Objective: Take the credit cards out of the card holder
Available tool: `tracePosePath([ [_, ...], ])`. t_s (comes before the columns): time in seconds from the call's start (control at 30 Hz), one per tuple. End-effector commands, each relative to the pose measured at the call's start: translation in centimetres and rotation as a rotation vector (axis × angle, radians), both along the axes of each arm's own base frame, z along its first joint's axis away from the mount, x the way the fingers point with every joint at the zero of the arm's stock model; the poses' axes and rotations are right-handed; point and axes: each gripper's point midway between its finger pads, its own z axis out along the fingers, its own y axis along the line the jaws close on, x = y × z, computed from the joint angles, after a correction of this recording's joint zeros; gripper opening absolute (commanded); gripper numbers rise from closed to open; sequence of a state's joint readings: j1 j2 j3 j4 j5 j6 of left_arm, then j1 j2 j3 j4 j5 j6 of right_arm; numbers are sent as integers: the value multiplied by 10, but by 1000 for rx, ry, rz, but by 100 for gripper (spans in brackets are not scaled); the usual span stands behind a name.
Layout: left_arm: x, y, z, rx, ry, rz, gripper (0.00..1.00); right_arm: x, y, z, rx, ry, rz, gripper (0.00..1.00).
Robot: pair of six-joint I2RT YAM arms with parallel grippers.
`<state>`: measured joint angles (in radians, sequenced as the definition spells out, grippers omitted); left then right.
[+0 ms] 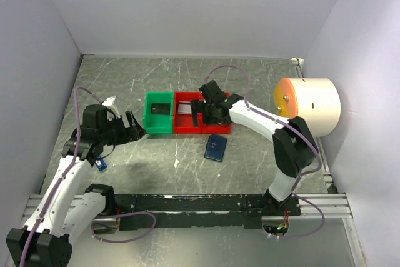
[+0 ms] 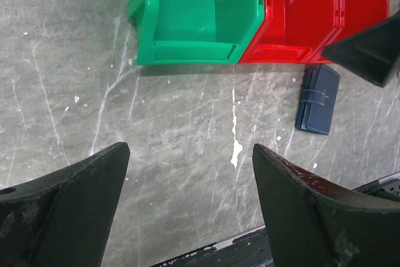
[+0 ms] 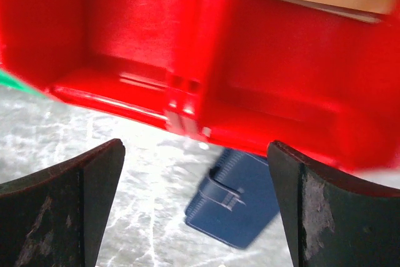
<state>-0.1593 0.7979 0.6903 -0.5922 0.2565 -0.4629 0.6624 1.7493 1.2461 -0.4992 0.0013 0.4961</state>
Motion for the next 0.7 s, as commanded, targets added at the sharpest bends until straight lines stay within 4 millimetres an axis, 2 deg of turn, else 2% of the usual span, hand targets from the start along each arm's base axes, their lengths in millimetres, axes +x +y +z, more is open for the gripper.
tracePosePath([
  [0.0,1,-4,1,-9,-20,-28,92,-2,-68,25,-221,-85,-231,100],
  [0.1,1,-5,1,-10,-17,-31,92,-23,-95,19,-271,-63,-341,100],
  [0.27,1,-6,0,-10,-13,-35,92,-59,-103,-11,-208,18,-416,100],
  [0.37,1,-6,-2,-11,-5,-37,93,-70,-104,-29,-170,50,-448,98],
  [0.53,1,-6,-1,-9,-6,-35,93,-76,-89,-45,-45,73,-460,77],
  [0.67,1,-6,-1,-7,-7,-33,93,-79,-79,-51,26,93,-464,65],
])
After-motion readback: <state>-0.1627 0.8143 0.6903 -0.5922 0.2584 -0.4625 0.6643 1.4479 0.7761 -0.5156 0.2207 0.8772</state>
